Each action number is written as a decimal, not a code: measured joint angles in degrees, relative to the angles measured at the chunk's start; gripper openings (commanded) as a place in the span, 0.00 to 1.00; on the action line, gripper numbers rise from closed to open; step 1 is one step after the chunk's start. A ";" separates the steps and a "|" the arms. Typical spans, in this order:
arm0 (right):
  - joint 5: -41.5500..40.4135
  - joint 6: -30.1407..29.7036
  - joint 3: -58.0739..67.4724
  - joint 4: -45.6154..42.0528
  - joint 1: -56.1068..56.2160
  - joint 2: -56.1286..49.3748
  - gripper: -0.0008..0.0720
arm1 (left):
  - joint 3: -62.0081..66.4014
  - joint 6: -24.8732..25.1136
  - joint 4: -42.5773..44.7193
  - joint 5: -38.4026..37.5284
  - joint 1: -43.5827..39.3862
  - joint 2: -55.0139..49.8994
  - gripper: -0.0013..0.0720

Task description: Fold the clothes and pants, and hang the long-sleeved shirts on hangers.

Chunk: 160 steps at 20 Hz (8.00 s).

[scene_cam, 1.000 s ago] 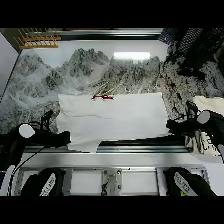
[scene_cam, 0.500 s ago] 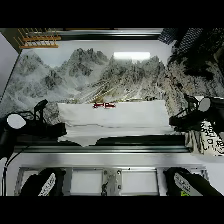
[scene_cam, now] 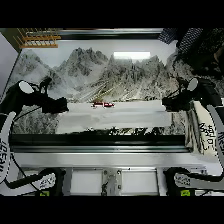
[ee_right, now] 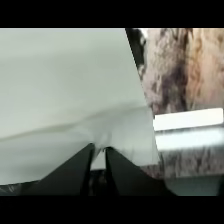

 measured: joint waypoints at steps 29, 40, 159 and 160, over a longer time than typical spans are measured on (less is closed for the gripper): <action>-3.19 -35.89 -10.58 33.77 -15.08 -12.59 0.03 | -5.86 -7.98 -4.11 22.77 -28.89 -0.35 0.03; 16.76 -22.93 7.65 16.48 -14.56 0.72 0.03 | 4.74 -7.76 -12.00 26.32 -36.15 -15.13 0.03; 3.48 -0.52 -3.23 -12.63 -40.74 32.57 0.03 | -18.91 -0.85 -12.24 25.73 -24.81 22.23 0.03; 3.63 -0.22 -5.70 -13.70 -40.74 33.46 0.03 | -18.91 -0.85 -12.22 25.73 -24.81 22.23 0.03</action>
